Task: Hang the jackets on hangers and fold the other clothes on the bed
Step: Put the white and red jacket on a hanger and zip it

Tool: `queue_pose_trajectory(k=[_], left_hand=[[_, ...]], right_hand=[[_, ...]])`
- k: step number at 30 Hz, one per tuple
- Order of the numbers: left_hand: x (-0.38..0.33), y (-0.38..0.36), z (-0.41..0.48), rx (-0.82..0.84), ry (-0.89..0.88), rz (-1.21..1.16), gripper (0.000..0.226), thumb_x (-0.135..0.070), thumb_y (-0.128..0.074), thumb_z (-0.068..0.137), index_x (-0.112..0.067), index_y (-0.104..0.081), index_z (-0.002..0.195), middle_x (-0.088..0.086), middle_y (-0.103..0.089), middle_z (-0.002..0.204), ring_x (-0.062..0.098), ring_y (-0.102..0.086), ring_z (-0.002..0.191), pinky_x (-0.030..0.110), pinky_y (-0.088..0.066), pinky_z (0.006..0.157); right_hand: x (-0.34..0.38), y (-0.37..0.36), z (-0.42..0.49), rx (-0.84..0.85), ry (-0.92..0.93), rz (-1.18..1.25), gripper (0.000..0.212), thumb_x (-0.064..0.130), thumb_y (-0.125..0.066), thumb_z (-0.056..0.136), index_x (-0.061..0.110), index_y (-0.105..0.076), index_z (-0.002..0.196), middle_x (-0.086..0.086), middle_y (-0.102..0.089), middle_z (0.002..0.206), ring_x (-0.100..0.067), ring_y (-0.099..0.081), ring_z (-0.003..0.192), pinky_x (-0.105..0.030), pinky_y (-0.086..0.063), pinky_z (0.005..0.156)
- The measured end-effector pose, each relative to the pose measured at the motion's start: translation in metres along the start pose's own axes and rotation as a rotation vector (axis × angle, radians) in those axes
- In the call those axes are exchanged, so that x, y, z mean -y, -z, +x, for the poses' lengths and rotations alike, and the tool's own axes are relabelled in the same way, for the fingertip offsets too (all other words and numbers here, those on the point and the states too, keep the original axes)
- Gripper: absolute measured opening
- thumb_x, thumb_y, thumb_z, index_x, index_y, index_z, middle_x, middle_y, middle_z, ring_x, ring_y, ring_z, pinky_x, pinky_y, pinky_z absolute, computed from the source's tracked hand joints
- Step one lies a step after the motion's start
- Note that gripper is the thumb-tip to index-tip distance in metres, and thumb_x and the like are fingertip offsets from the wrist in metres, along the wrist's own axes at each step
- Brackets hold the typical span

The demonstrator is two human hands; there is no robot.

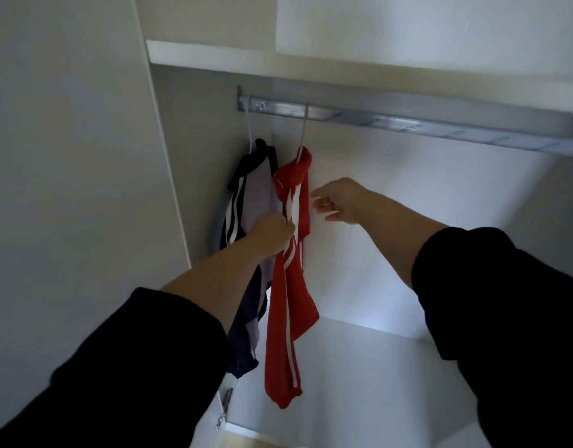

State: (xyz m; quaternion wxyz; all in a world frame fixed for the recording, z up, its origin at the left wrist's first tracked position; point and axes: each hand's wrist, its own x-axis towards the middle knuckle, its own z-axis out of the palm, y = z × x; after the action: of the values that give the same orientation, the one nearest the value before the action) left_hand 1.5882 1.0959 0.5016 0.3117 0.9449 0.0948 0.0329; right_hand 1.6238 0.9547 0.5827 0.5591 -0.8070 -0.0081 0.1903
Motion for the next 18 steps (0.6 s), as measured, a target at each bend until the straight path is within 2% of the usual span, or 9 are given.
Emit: queue_pose_trajectory(k=[3,6,8,10,13,15,18], left_hand=[[-0.008,-0.009,0.001,0.025,0.031,0.01,0.04,-0.03,-0.036,0.101,-0.021,-0.039,0.062,-0.004,-0.043,0.064,0.008,-0.039,0.055,0.024,-0.035,0.054],[-0.01,-0.01,-0.013,0.031,0.025,-0.06,0.041,-0.031,-0.039,0.1,-0.02,-0.042,0.061,-0.004,-0.045,0.062,0.008,-0.041,0.053,0.017,-0.033,0.049],[-0.014,-0.009,-0.029,-0.013,-0.046,-0.115,0.042,-0.029,-0.044,0.1,-0.018,-0.041,0.06,-0.003,-0.043,0.057,0.007,-0.04,0.05,0.012,-0.036,0.045],[-0.023,-0.008,-0.05,-0.094,-0.106,-0.095,0.037,-0.024,-0.048,0.098,-0.018,-0.041,0.062,-0.004,-0.041,0.057,0.005,-0.038,0.051,0.01,-0.035,0.048],[-0.043,-0.011,-0.088,-0.18,-0.116,-0.033,0.018,-0.017,-0.046,0.095,-0.016,-0.049,0.077,-0.008,-0.046,0.064,0.003,-0.042,0.058,0.021,-0.034,0.061],[-0.059,-0.015,-0.117,-0.212,-0.163,-0.007,0.014,-0.015,-0.044,0.095,-0.013,-0.056,0.087,-0.004,-0.055,0.072,0.009,-0.049,0.064,0.025,-0.037,0.064],[-0.085,-0.019,-0.156,-0.269,-0.317,0.101,0.023,-0.016,-0.046,0.095,-0.007,-0.058,0.114,0.006,-0.062,0.107,0.019,-0.059,0.095,0.027,-0.046,0.08]], right_hand=[[-0.011,0.012,-0.009,-0.026,-0.016,-0.002,0.008,0.01,-0.055,0.094,0.005,-0.062,0.096,-0.004,-0.061,0.076,-0.015,-0.056,0.069,-0.027,-0.043,0.06],[-0.023,0.021,-0.022,-0.032,-0.039,0.009,0.016,0.01,-0.055,0.094,0.003,-0.061,0.107,-0.006,-0.06,0.079,-0.016,-0.055,0.071,-0.029,-0.045,0.068],[-0.031,0.027,-0.034,-0.077,-0.034,-0.012,0.019,0.01,-0.056,0.093,0.001,-0.062,0.11,-0.006,-0.06,0.079,-0.016,-0.056,0.071,-0.031,-0.046,0.074],[-0.037,0.034,-0.049,-0.157,0.013,-0.082,0.019,0.008,-0.055,0.093,-0.001,-0.064,0.108,-0.007,-0.061,0.077,-0.016,-0.055,0.068,-0.027,-0.047,0.068],[-0.053,0.051,-0.08,-0.234,0.165,-0.24,0.025,-0.003,-0.05,0.091,-0.003,-0.067,0.108,-0.012,-0.063,0.088,-0.019,-0.056,0.075,-0.02,-0.044,0.065],[-0.064,0.065,-0.106,-0.283,0.242,-0.298,0.032,-0.007,-0.045,0.088,0.0,-0.069,0.107,-0.015,-0.067,0.099,-0.017,-0.055,0.083,-0.016,-0.042,0.065],[-0.075,0.09,-0.149,-0.366,0.319,-0.332,0.035,-0.005,-0.042,0.087,0.008,-0.07,0.103,-0.011,-0.068,0.11,-0.018,-0.058,0.09,-0.019,-0.044,0.073]])
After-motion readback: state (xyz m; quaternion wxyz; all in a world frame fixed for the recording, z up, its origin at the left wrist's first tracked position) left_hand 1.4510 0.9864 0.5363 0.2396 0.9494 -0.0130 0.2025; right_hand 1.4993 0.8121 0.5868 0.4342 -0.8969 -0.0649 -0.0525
